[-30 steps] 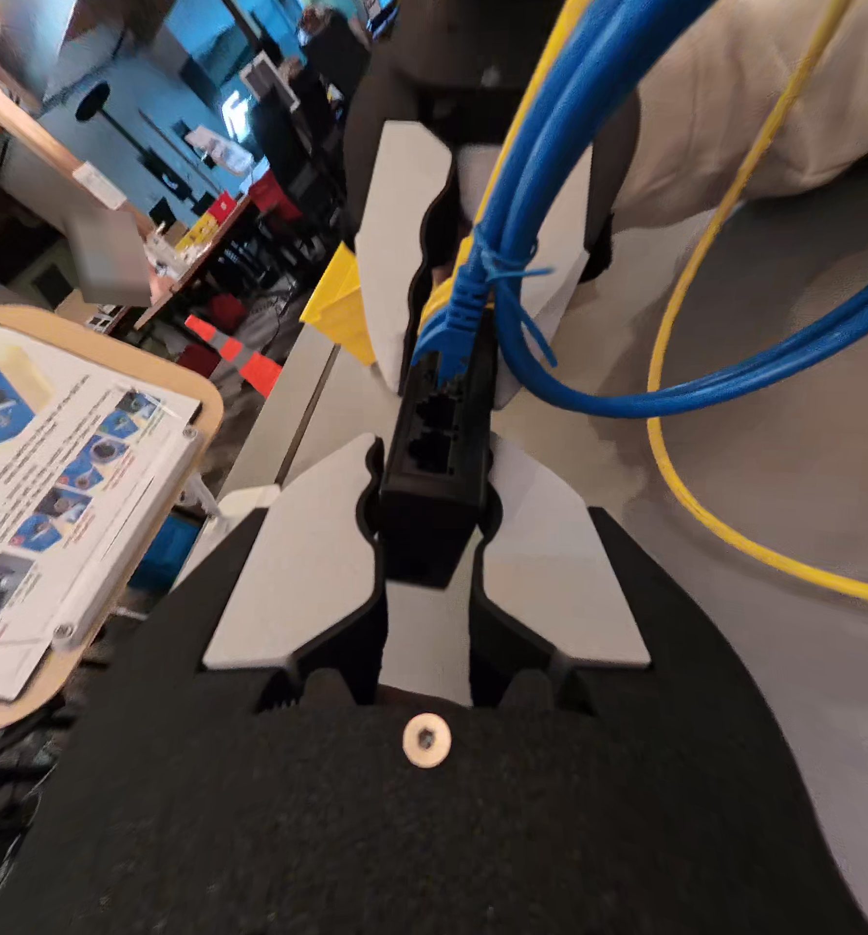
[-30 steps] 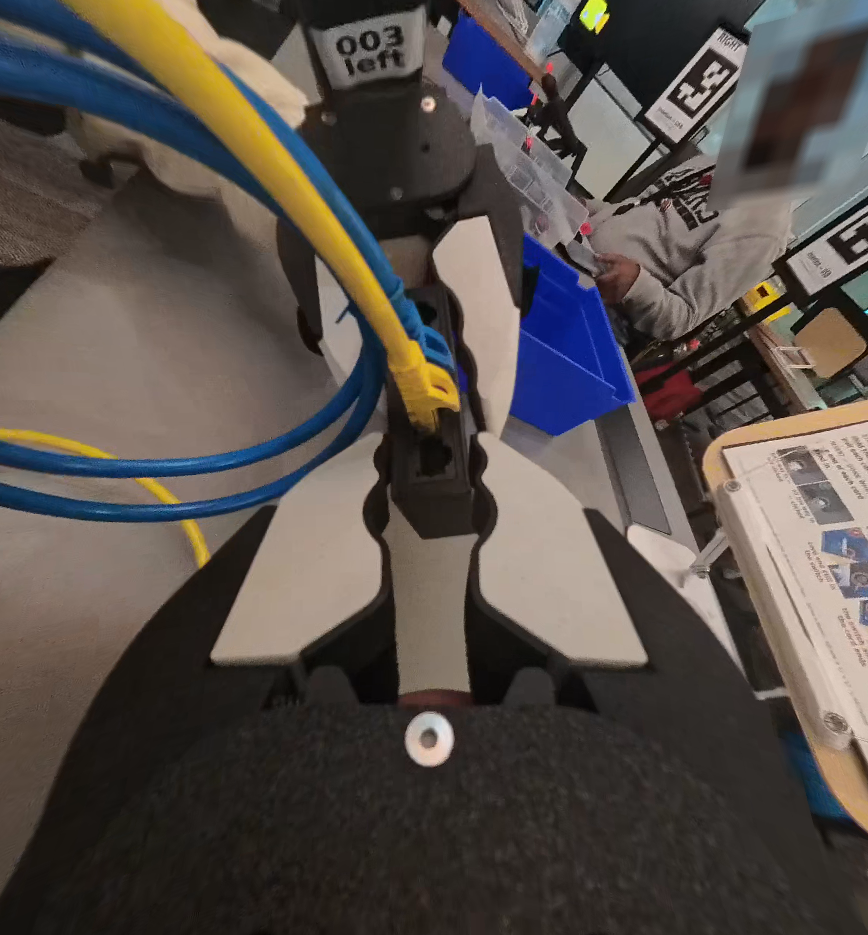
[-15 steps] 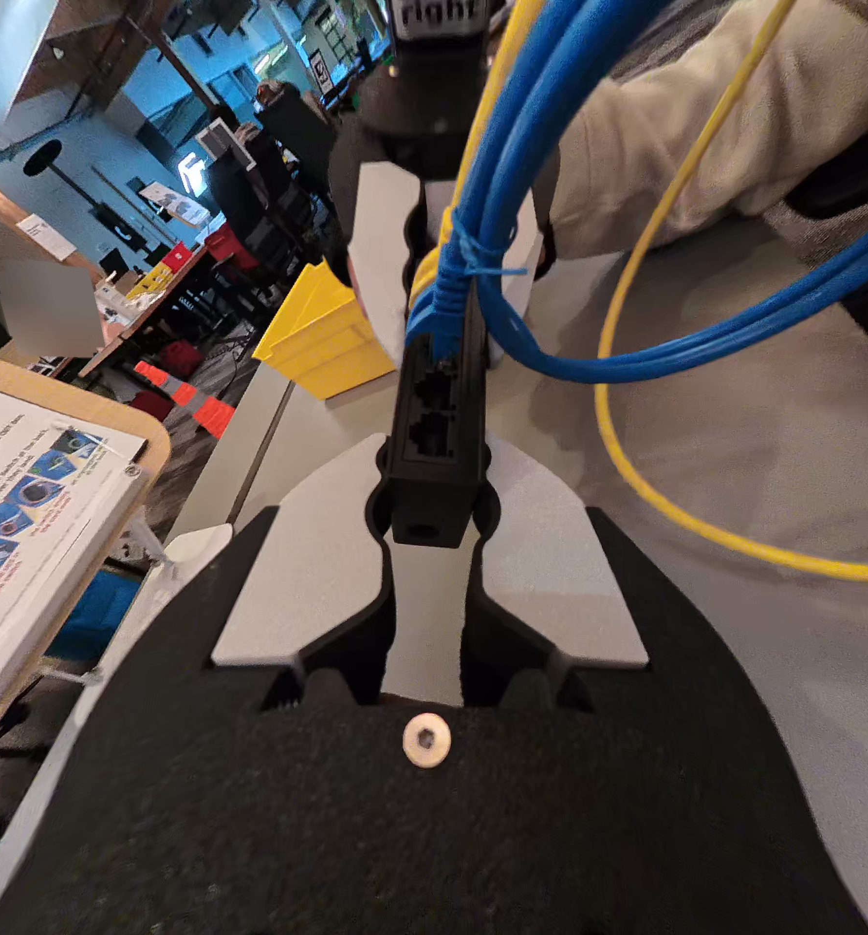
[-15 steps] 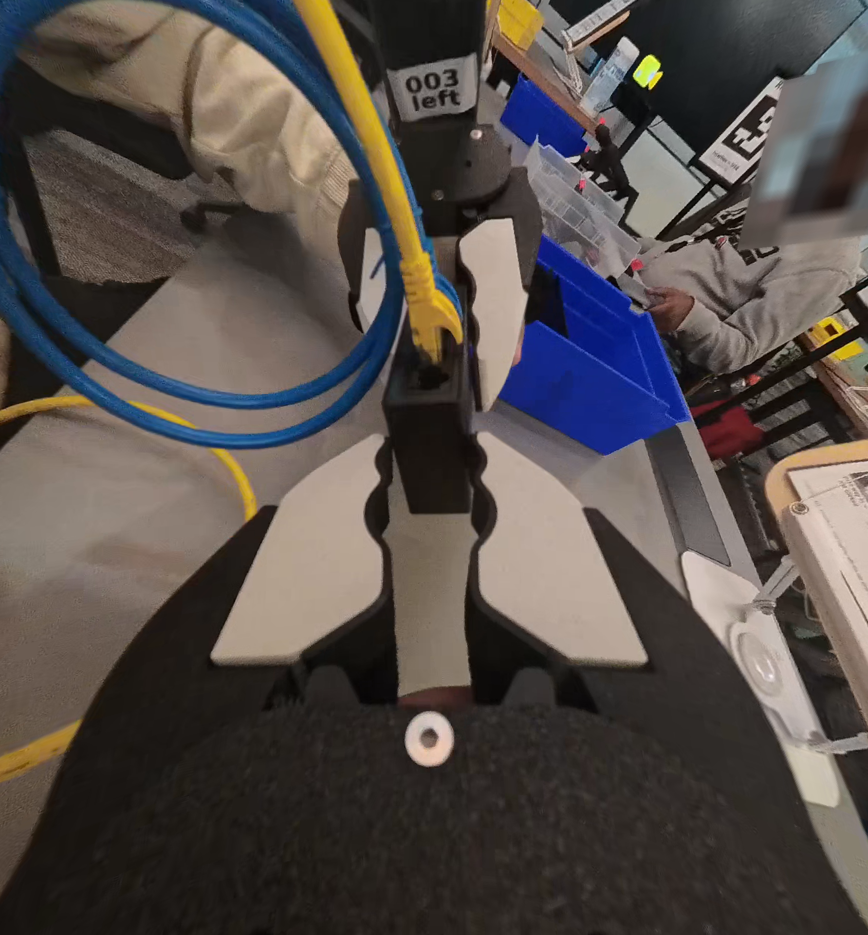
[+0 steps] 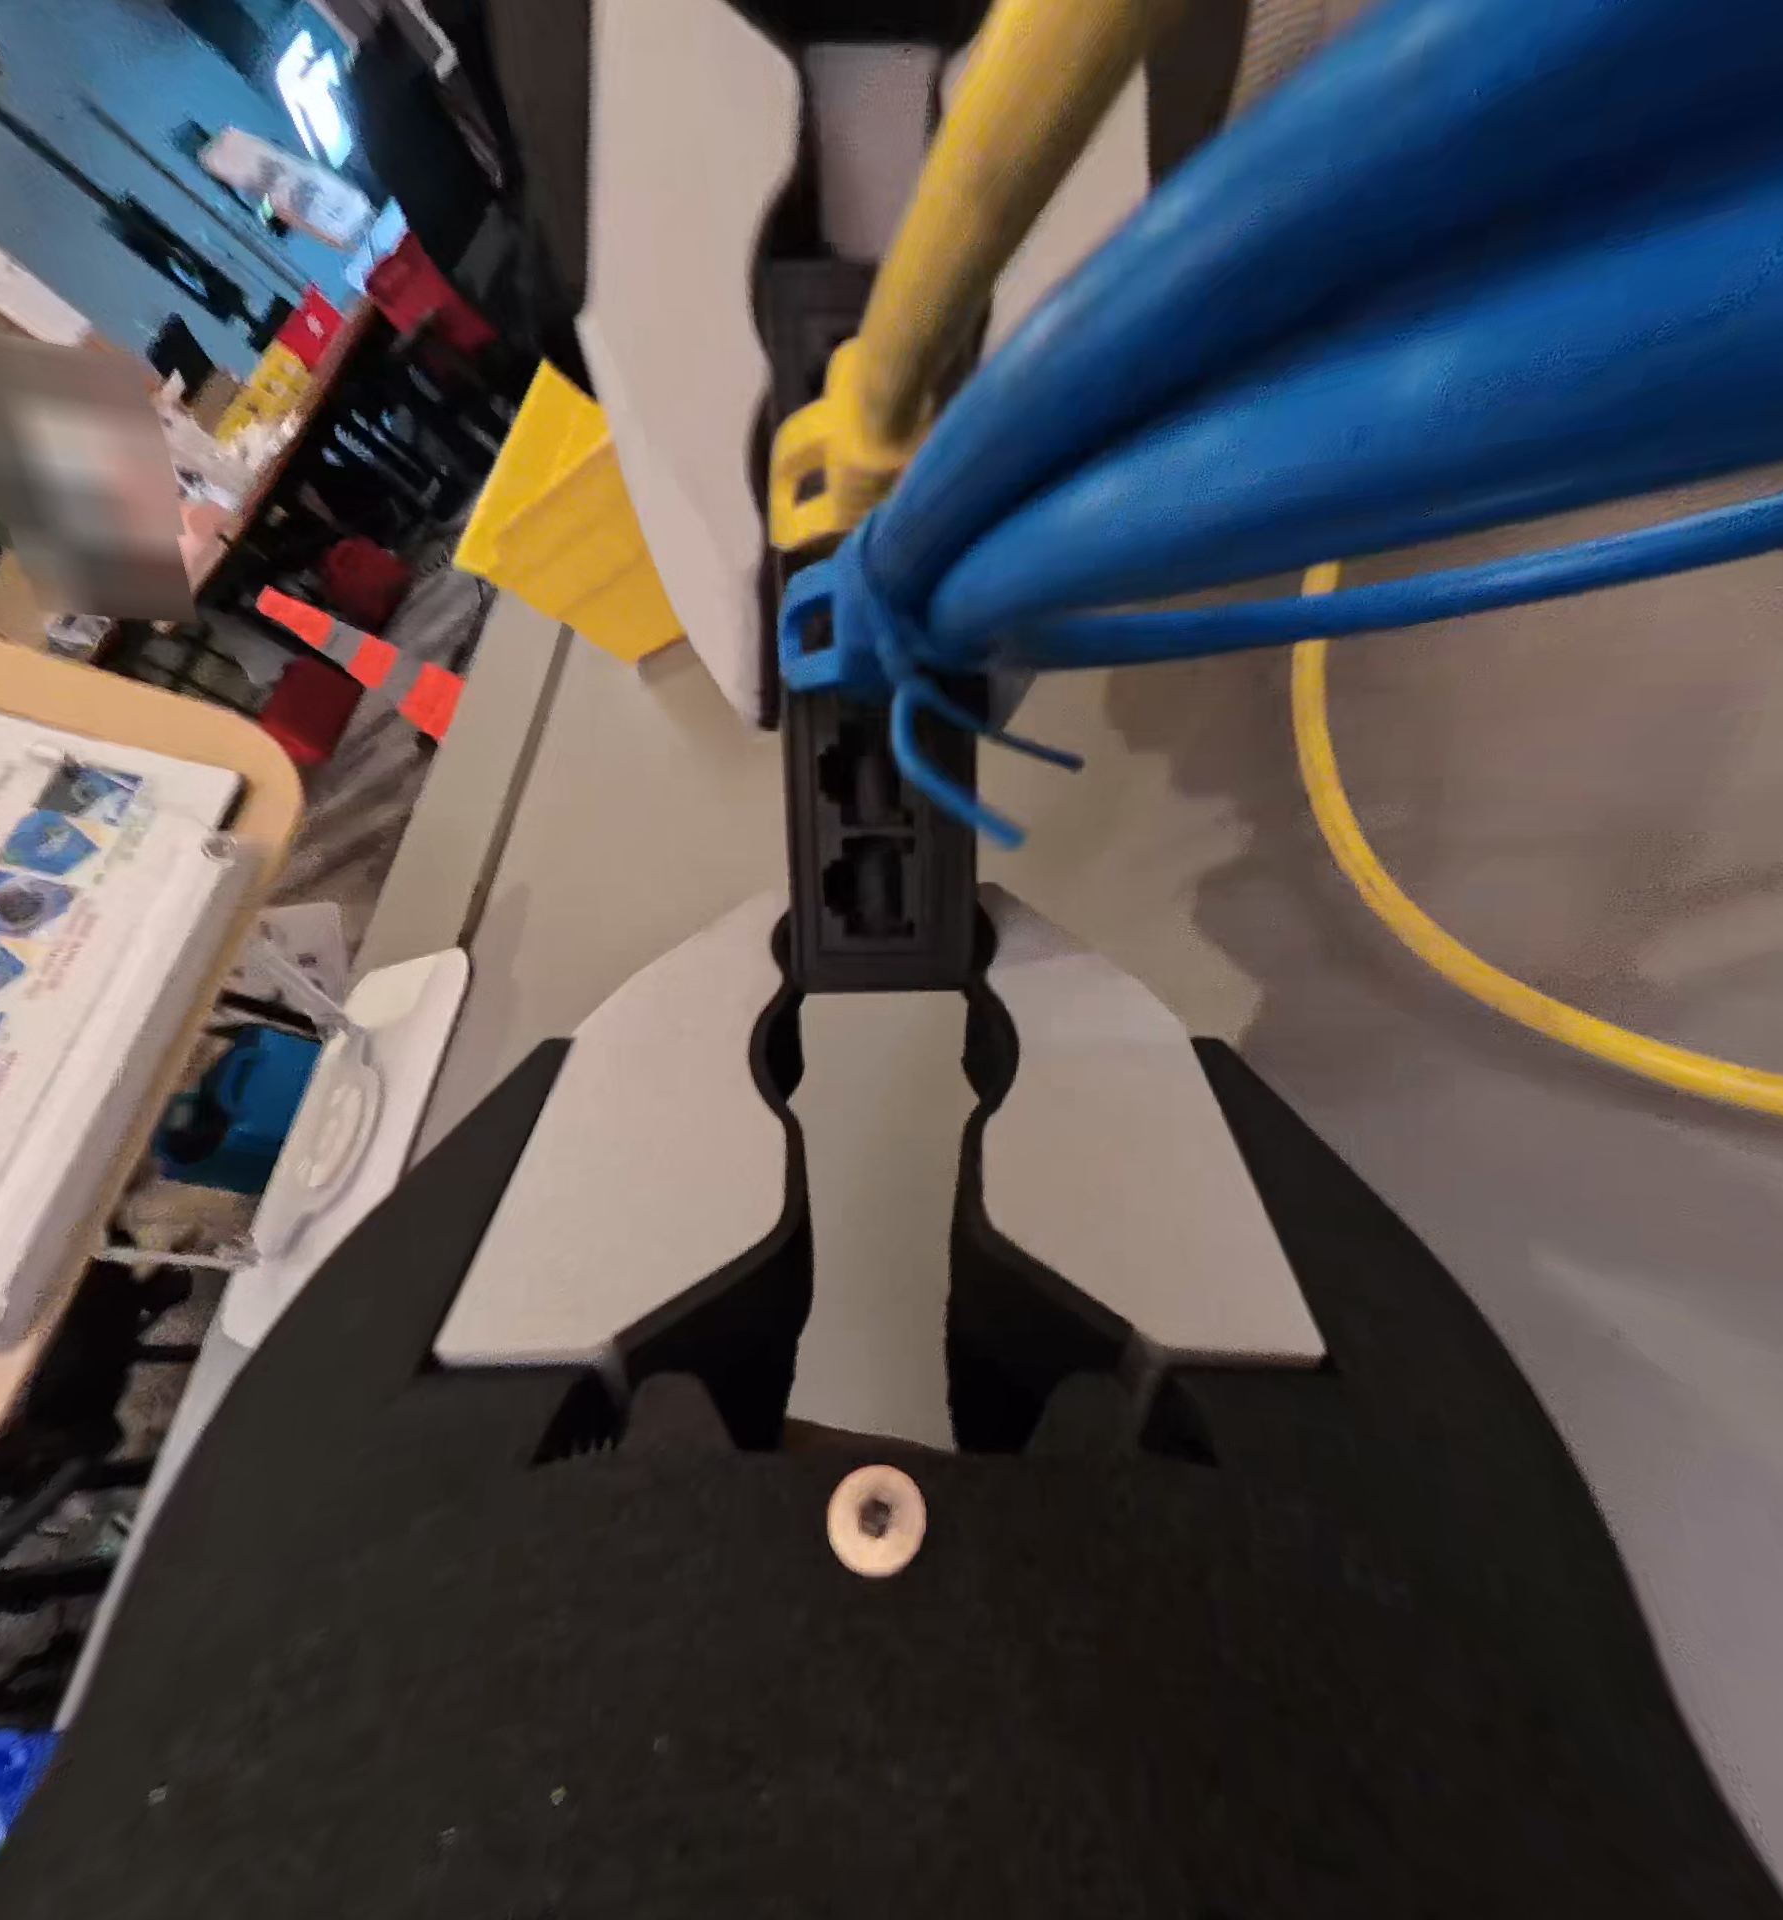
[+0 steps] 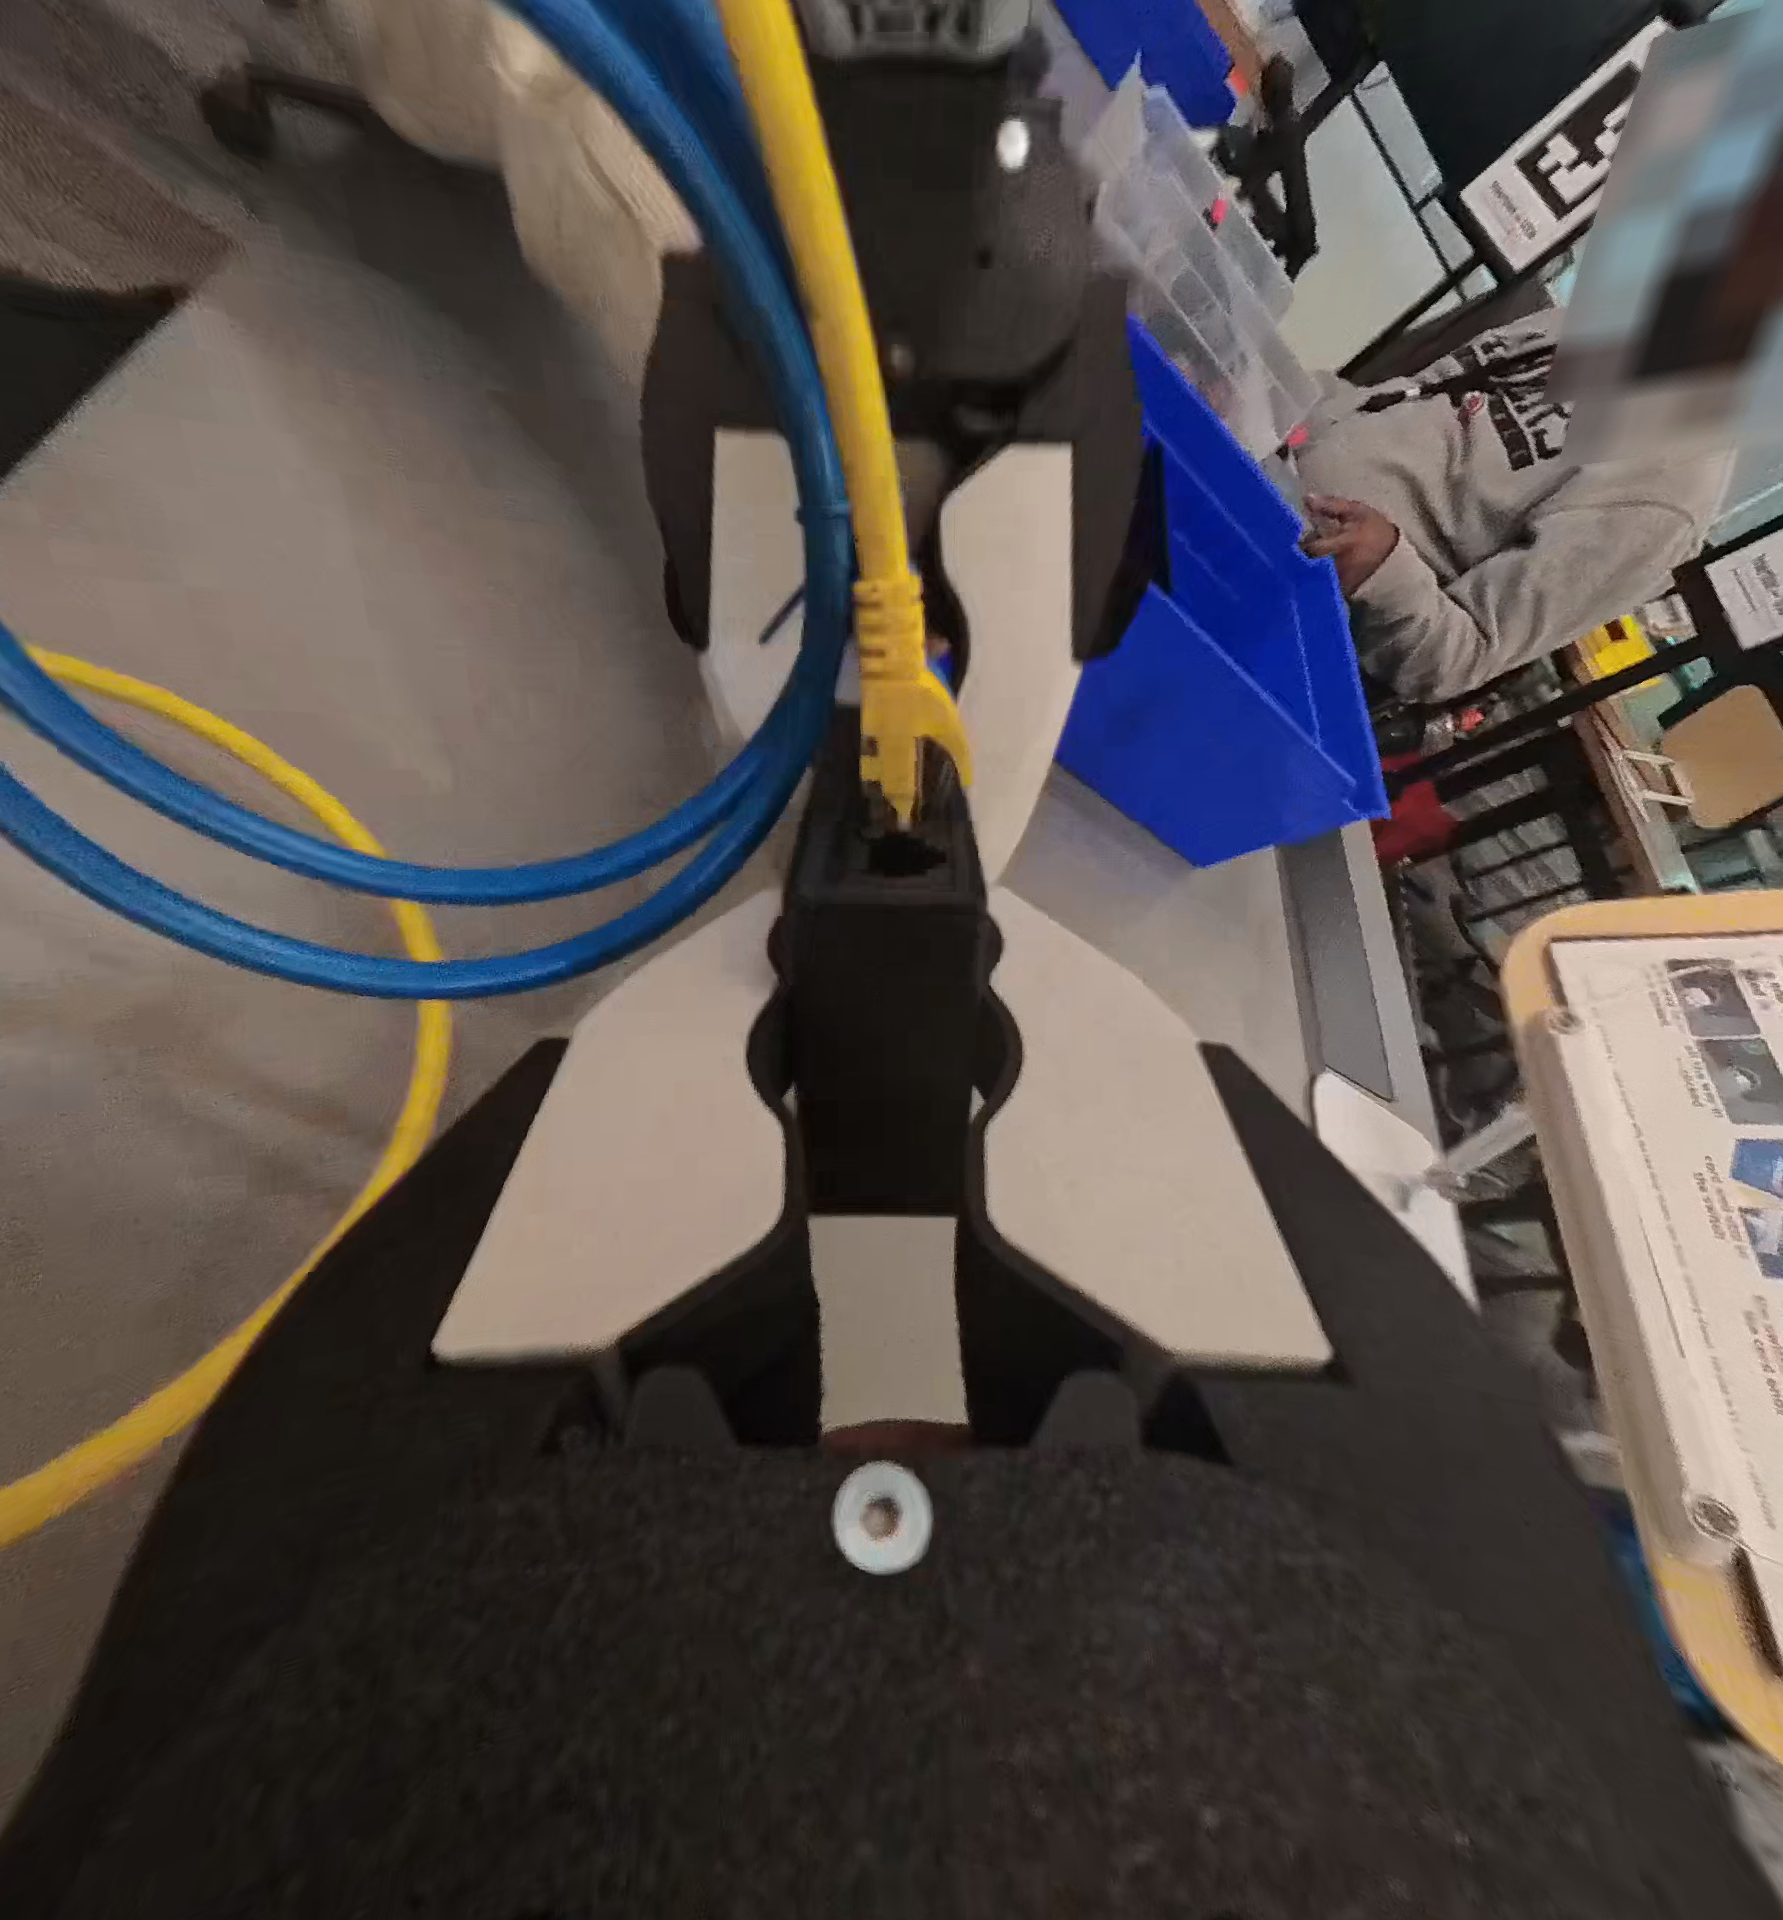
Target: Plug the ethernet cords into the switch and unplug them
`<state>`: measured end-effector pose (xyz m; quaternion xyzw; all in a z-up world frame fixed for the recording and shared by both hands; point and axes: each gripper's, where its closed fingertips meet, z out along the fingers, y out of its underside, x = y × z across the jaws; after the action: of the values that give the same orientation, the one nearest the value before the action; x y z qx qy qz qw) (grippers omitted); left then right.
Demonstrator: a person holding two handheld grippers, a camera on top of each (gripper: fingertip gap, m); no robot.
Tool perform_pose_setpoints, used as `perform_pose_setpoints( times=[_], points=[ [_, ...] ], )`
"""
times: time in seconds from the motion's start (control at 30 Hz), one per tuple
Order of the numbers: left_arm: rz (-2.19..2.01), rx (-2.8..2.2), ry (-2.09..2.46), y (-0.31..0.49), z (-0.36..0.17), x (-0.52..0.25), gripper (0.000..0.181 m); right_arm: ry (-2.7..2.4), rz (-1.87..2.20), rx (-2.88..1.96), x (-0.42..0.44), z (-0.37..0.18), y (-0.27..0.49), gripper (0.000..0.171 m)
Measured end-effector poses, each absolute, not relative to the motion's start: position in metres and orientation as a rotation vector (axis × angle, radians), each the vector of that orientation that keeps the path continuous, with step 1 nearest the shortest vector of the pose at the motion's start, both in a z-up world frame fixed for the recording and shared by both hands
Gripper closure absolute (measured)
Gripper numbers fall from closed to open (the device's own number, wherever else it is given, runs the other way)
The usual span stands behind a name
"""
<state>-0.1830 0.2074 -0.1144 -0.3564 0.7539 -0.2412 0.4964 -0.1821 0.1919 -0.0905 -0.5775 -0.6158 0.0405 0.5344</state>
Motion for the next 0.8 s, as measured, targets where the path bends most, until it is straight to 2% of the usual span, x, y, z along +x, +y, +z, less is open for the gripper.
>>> perform_pose_setpoints(
  times=[0.13, 0.33, 0.8],
  points=[
    [-0.697, -0.825, 1.797, 0.194, -0.102, -0.178, 0.155, -1.402, 0.308, -1.27, -0.195, -0.061, 0.172, 0.142],
    [-0.488, -0.729, 1.851, 0.201, -0.104, -0.179, 0.155, -1.513, 0.099, -1.344, -0.178, -0.085, 0.177, 0.139],
    [-0.493, -0.772, 1.857, 0.204, -0.108, -0.181, 0.155, -1.476, 0.002, -1.319, -0.187, -0.098, 0.192, 0.14]
  ],
)
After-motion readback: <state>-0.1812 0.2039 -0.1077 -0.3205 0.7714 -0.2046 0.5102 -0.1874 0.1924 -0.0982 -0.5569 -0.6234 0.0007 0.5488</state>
